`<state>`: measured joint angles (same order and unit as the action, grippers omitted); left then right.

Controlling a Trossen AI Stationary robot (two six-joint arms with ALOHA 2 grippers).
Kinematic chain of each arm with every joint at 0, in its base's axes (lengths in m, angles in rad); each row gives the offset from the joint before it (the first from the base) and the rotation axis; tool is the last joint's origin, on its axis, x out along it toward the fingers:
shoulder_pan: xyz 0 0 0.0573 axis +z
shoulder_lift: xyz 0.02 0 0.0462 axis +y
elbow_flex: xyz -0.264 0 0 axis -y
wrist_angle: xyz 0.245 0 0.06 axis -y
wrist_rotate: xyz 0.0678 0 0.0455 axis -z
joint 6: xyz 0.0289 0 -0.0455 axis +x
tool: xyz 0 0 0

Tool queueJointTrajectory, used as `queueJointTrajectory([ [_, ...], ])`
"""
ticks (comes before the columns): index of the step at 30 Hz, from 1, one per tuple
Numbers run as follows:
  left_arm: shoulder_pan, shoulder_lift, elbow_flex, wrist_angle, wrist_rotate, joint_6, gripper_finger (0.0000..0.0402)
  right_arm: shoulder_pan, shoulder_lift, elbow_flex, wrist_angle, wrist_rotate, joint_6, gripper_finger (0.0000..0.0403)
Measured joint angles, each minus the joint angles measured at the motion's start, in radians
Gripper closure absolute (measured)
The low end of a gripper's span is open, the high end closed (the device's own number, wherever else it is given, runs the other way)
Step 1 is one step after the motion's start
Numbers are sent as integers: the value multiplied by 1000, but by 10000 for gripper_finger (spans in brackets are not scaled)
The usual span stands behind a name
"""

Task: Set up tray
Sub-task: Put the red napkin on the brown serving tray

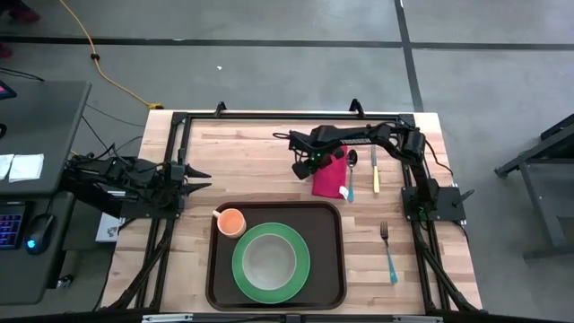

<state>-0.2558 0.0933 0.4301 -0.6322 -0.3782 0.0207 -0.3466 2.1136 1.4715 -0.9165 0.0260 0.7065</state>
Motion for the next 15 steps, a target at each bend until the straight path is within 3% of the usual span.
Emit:
queueJointTrajectory([
  [8,0,0,0,1,2,1,266,1,0,-1,13,-5,-1,300],
  [15,0,0,0,1,2,1,266,1,0,-2,32,-12,-8,347],
])
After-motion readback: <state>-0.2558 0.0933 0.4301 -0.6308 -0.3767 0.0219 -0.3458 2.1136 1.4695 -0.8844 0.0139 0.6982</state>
